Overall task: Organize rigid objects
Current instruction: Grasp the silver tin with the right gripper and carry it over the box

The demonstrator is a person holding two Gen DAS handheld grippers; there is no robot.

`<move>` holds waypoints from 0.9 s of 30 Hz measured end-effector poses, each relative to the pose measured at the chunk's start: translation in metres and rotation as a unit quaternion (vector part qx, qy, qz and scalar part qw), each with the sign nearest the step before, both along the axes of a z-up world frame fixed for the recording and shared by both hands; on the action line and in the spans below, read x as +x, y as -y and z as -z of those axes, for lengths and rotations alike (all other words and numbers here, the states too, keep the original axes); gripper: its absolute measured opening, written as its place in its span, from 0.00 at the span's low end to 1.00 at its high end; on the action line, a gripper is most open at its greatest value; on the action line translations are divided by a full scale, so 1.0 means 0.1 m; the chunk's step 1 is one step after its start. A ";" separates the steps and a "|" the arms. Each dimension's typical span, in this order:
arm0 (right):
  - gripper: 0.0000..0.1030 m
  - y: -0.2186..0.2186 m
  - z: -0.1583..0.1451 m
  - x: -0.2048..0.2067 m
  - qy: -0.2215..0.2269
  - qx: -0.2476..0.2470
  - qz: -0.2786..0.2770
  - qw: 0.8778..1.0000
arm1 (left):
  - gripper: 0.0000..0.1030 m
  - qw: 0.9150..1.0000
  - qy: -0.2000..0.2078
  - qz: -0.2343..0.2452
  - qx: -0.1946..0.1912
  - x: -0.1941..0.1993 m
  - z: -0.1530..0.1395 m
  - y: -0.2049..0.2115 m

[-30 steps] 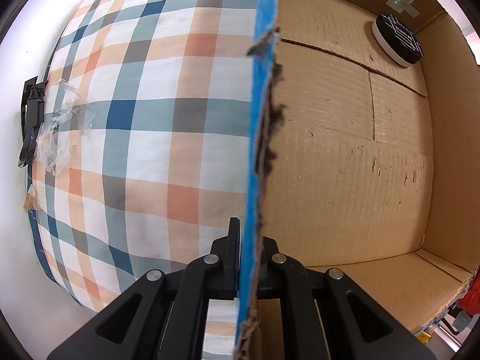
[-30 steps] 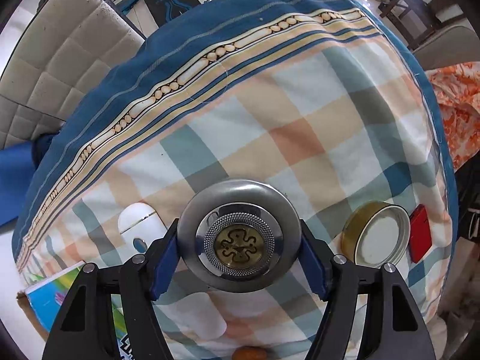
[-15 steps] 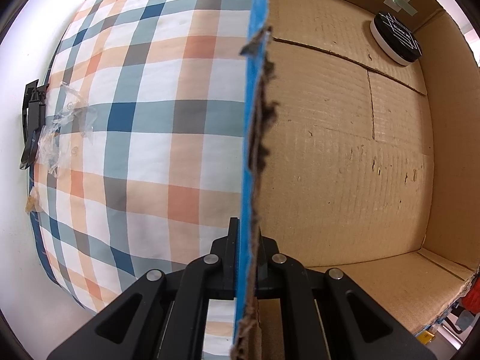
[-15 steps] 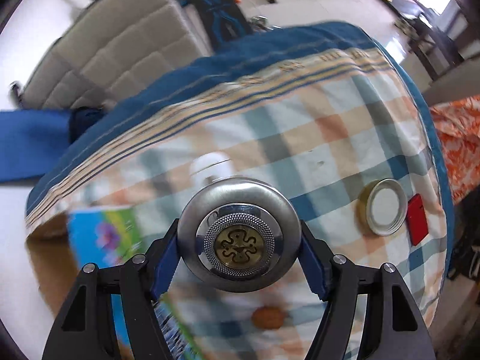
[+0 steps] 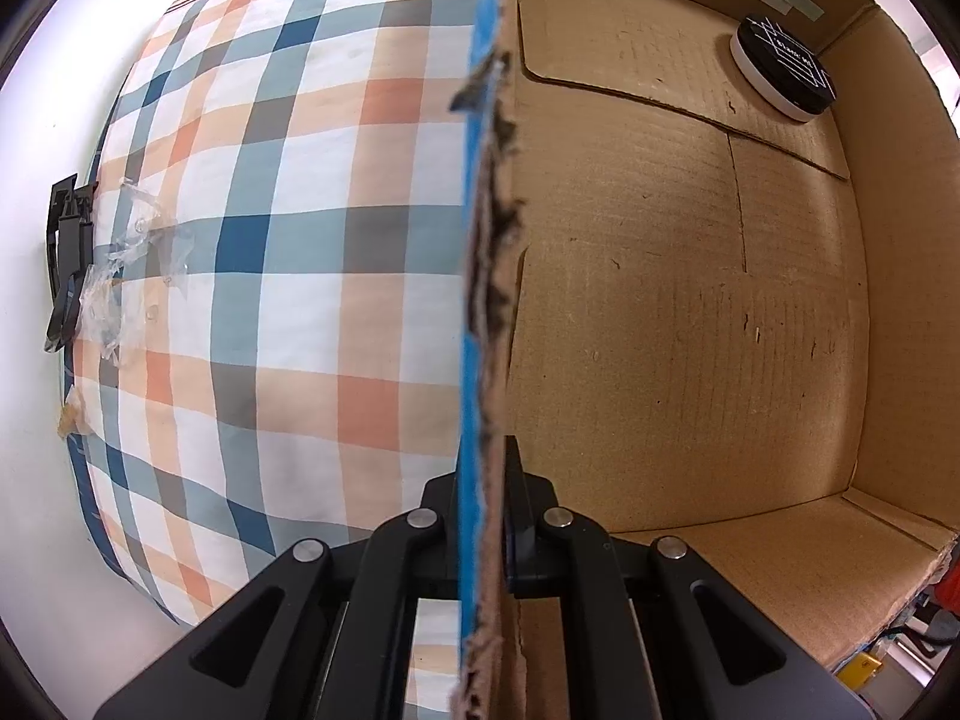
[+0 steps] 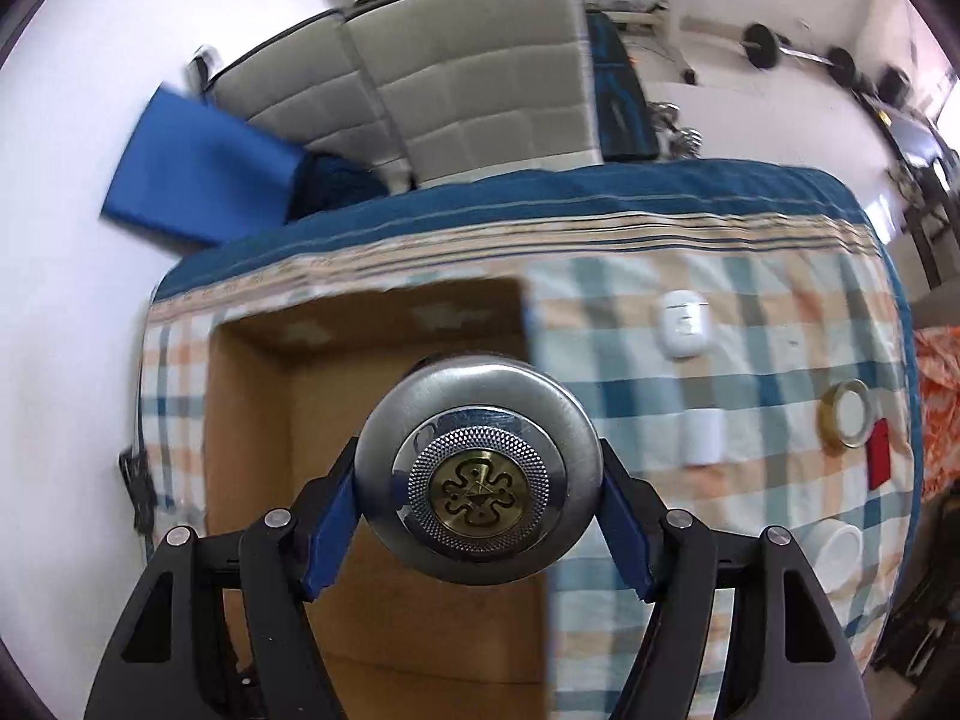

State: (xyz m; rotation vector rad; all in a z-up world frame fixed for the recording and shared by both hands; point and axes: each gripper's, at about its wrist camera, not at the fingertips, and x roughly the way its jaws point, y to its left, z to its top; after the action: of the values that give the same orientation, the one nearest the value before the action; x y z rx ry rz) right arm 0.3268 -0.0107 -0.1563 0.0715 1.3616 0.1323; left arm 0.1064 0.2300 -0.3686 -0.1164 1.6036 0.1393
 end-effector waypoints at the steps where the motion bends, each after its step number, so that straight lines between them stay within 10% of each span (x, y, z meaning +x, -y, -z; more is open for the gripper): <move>1: 0.71 -0.12 0.02 -0.04 -0.002 0.001 -0.006 1.000 | 0.04 1.000 0.000 0.000 0.000 0.00 0.00 0.00; 27: 0.71 -1.37 0.71 0.14 -0.055 -0.004 -0.057 0.997 | 0.04 1.000 -0.001 0.001 -0.015 0.07 0.06 -0.12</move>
State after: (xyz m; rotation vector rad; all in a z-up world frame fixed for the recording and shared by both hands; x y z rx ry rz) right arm 0.3413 0.1258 -0.2277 -0.0057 1.4757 0.2227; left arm 0.1133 0.2417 -0.3744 -0.1379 1.6087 0.1147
